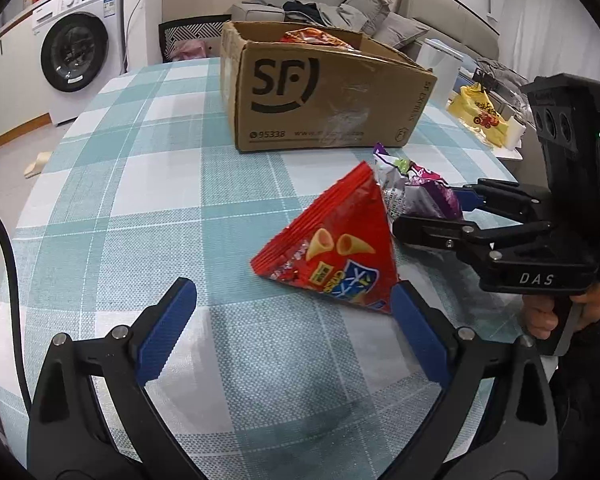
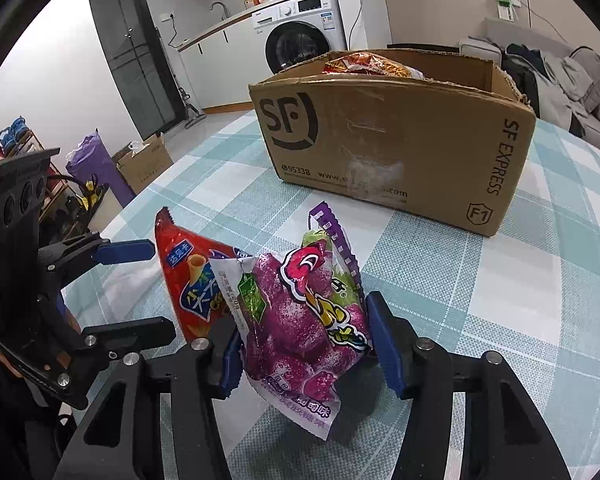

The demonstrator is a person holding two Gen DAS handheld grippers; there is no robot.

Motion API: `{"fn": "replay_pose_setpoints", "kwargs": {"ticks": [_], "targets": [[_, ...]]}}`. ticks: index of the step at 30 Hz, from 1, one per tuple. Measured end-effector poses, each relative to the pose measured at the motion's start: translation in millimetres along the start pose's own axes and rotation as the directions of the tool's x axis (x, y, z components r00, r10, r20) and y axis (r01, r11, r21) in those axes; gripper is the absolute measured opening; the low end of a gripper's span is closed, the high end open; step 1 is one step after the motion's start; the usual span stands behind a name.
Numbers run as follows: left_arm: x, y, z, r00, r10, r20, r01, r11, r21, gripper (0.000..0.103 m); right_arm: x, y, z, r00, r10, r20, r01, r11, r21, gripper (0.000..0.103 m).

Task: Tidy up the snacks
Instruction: 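Grasp the red chip pack with the left tool while the right tool grasps the purple candy bag, then lift both held packs and carry them over the cardboard box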

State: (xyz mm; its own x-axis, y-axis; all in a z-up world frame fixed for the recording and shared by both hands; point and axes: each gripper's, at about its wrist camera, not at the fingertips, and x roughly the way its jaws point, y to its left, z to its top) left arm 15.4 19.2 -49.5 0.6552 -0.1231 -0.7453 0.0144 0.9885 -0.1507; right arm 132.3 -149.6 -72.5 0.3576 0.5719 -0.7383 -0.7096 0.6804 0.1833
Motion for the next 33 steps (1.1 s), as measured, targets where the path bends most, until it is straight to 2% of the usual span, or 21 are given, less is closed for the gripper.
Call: {"fn": "replay_pose_setpoints", "kwargs": {"ticks": [7, 12, 14, 15, 17, 21, 25, 33], "targets": [[11.9, -8.7, 8.6, 0.999, -0.021, -0.026, 0.021, 1.000, -0.010, 0.097, -24.6, -6.3, -5.3, 0.998, -0.002, 0.067, 0.001, 1.000, 0.025, 0.056], [23.1, -12.2, 16.7, 0.999, -0.012, -0.035, 0.011, 1.000, -0.022, 0.097, -33.3, -15.1, -7.4, 0.997, -0.010, 0.081, 0.005, 0.999, 0.052, 0.056], [29.2, -12.3, 18.6, 0.999, -0.016, -0.046, 0.015, 1.000, -0.027, 0.092, -35.1, -17.7, -7.4, 0.997, -0.011, 0.082, 0.006, 0.998, 0.062, 0.056], [32.5, -13.0, 19.3, 0.998, -0.023, -0.054, 0.021, 0.999, -0.026, 0.082, -36.7, -18.9, -7.5, 0.996, -0.011, 0.083, 0.006, 0.998, 0.062, 0.056], [34.6, -14.3, 20.2, 0.999, -0.023, -0.044, 0.023, 1.000, -0.015, 0.077, -37.5, -19.4, -7.7, 0.996, -0.011, 0.085, 0.006, 0.998, 0.061, 0.056], [34.4, -17.5, 18.8, 0.997, -0.068, -0.035, 0.068, 0.998, 0.004, 0.067, -36.3, -17.5, -7.3, 0.997, -0.009, 0.083, 0.004, 0.998, 0.056, 0.056], [30.6, -18.8, 18.8, 0.996, -0.090, -0.017, 0.090, 0.996, 0.008, 0.065, -33.1, -16.0, -6.6, 0.997, -0.009, 0.078, 0.005, 0.999, 0.053, 0.056], [15.5, -17.4, 23.1, 0.996, -0.081, 0.027, 0.081, 0.997, 0.003, 0.065, -40.5, -17.5, -6.0, 0.995, -0.012, 0.104, 0.006, 0.998, 0.055, 0.056]]}}
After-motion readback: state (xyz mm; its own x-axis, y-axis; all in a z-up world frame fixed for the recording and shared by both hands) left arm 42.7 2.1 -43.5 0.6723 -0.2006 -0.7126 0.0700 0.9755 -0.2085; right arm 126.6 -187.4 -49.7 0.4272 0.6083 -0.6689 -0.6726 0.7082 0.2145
